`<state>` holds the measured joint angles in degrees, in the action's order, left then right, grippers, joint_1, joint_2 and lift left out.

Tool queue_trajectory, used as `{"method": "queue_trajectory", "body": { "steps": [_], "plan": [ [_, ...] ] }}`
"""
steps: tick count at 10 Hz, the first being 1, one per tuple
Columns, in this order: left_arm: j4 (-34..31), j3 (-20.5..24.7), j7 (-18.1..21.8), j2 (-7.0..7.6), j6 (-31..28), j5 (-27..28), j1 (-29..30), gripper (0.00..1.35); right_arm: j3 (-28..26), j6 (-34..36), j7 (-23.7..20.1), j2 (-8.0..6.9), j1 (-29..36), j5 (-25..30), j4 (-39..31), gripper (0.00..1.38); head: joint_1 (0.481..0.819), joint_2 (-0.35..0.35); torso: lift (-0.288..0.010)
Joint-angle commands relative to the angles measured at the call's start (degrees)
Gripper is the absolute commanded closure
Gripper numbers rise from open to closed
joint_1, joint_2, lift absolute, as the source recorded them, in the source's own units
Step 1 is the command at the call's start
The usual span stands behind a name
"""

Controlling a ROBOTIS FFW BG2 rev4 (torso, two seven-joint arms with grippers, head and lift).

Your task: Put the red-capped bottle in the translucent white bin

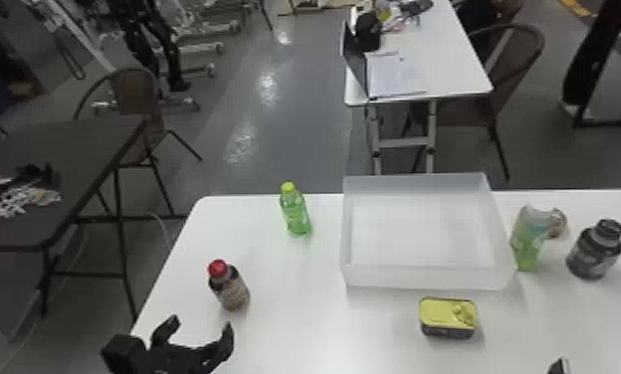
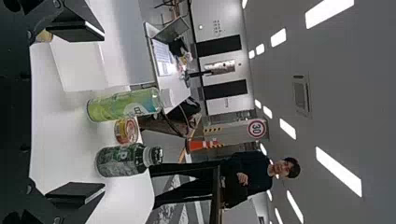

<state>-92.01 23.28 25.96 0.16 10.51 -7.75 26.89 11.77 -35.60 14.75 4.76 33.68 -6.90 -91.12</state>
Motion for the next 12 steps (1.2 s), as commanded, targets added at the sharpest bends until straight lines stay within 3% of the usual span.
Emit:
{"method": "queue_trajectory", "body": {
  "steps": [1,3,6,12],
  "plan": [
    [3.33,1.33,1.64,0.46,-0.75,1.77,-2.80,0.10,0.01,0.00,-0.25,-0.19,-0.28,-0.13,0.25,0.15,0.695,0.258,0.000],
    [6.67,4.49,5.33,0.54,-2.16,5.20,-6.93,0.09,0.01,0.00,-0.69,-0.54,-0.54,-0.30,0.51,0.15,0.695,0.265,0.000],
    [13.79,8.09,11.83,2.04,-2.95,9.68,-14.49,0.10,0.01,0.00,-1.57,-0.80,-1.25,-0.48,1.04,0.16,0.695,0.284,0.000],
    [28.56,3.88,16.93,10.04,-5.59,16.10,-26.36,0.09,0.01,0.00,-2.80,-1.33,-2.04,-1.10,1.74,0.15,0.695,0.289,0.000]
  ]
}}
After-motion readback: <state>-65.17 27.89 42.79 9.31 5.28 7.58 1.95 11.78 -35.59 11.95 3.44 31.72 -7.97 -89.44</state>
